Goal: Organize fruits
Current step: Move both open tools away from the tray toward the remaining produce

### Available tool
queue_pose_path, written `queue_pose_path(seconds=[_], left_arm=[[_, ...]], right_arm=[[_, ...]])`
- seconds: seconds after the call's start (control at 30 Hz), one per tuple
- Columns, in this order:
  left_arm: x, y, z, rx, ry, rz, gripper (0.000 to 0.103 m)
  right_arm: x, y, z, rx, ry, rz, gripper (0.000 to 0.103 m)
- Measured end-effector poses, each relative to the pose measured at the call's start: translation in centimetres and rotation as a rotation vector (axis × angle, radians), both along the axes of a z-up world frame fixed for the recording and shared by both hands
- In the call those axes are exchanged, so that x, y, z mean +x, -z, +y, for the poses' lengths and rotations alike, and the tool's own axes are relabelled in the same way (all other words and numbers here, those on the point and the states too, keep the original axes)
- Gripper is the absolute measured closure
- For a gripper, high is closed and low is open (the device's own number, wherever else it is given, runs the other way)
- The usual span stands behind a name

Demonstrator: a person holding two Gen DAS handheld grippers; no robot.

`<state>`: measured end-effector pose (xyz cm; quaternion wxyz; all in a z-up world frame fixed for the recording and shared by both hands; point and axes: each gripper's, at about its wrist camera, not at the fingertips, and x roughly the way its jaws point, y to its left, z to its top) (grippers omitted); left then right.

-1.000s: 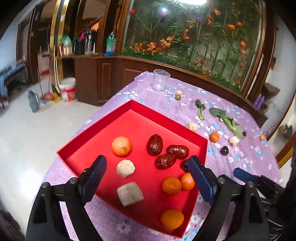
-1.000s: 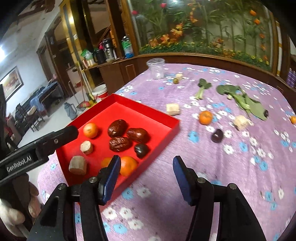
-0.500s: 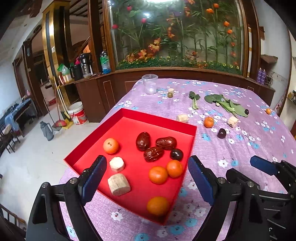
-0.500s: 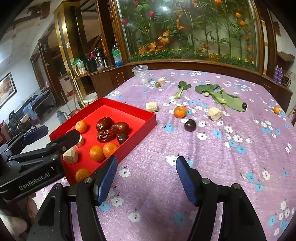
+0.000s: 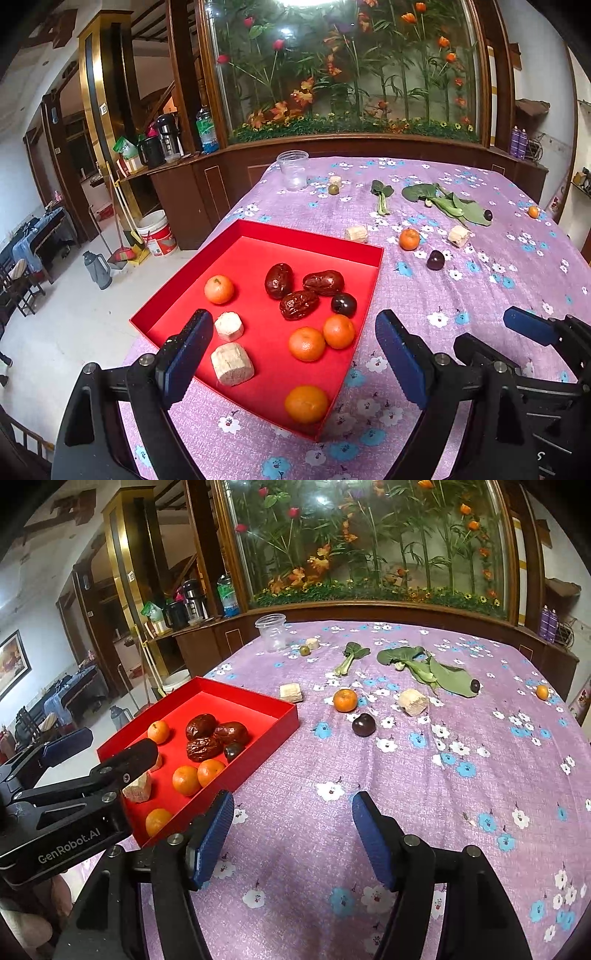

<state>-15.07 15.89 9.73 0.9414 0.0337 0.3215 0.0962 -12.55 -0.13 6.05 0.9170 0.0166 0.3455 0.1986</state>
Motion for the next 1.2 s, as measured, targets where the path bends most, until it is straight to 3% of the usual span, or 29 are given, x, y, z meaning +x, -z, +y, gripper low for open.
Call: queue_pose_path(seconds=[0.87, 1.07, 1.2], left_arm=[[1.5, 1.7, 0.3, -0.019, 0.020, 0.062, 0.014], [2.2, 1.8, 0.4, -0.114, 0.101, 0.095, 0.014], [3.3, 1.7, 0.7, -0.153, 0.123, 0.112, 0.014]], right_arm=[[0.9, 1.5, -0.2, 0.005, 0.007, 0.053, 0.030], [1.6, 1.3, -2.4, -0.011, 0.033, 0.048, 0.030], [2.4, 1.1, -6.4, -0.053, 0.122, 0.044, 0.027]])
